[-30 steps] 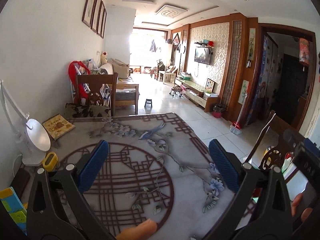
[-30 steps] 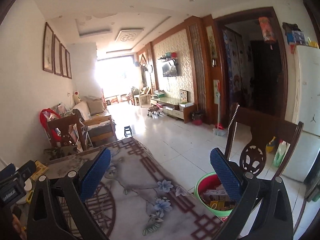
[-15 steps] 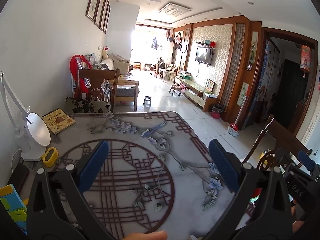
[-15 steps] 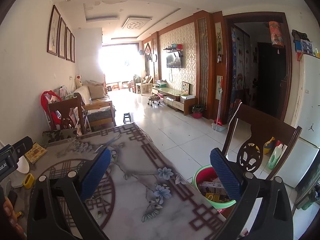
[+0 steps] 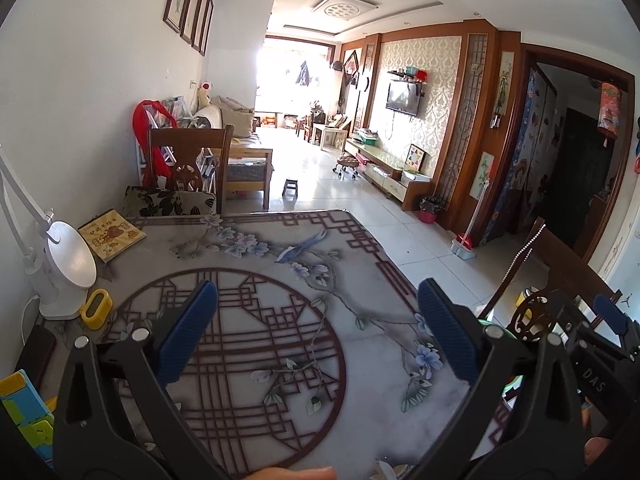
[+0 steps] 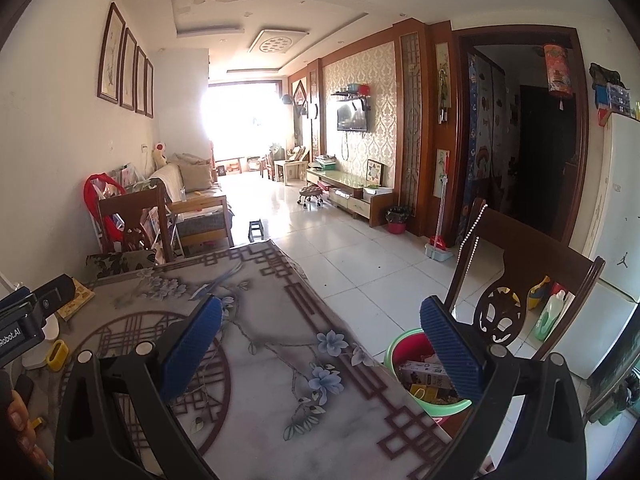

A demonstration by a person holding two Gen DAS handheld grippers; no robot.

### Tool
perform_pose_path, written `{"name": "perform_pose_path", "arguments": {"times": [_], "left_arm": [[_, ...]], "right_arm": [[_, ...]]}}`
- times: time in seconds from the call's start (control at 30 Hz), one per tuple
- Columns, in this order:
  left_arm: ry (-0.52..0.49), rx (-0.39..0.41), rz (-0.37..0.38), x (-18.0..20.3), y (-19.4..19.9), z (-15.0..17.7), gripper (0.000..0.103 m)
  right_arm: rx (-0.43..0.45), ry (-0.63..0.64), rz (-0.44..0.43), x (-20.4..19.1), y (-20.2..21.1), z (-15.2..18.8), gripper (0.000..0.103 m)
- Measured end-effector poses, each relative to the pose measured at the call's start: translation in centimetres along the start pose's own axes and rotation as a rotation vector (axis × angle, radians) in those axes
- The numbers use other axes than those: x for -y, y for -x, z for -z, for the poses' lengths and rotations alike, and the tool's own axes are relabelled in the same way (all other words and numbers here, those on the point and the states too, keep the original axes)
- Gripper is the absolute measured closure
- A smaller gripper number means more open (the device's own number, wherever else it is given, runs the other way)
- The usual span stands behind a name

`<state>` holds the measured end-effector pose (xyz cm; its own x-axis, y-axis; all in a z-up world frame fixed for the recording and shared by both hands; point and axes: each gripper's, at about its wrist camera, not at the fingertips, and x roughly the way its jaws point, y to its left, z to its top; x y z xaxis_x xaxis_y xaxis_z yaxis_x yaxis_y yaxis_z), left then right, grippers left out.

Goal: Collect trash

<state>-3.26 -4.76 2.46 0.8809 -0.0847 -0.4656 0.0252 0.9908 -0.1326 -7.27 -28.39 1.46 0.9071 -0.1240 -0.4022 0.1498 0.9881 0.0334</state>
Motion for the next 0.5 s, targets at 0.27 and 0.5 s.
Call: {"name": "perform_pose_path", "arguments": {"times": [0.27, 0.5], "left_arm": [[-0.009, -0.011, 0.002, 0.24, -0.37, 0.15, 0.005], [-0.010, -0.016, 0.001, 0.29, -0.56, 0.14, 0.005]], "right_arm": [[-0.011, -0.008, 0.006, 0.56, -0.18, 0.10, 0.007], [-0.013, -0.009, 0.006, 0.58, -0.27, 0.20, 0.007]]}}
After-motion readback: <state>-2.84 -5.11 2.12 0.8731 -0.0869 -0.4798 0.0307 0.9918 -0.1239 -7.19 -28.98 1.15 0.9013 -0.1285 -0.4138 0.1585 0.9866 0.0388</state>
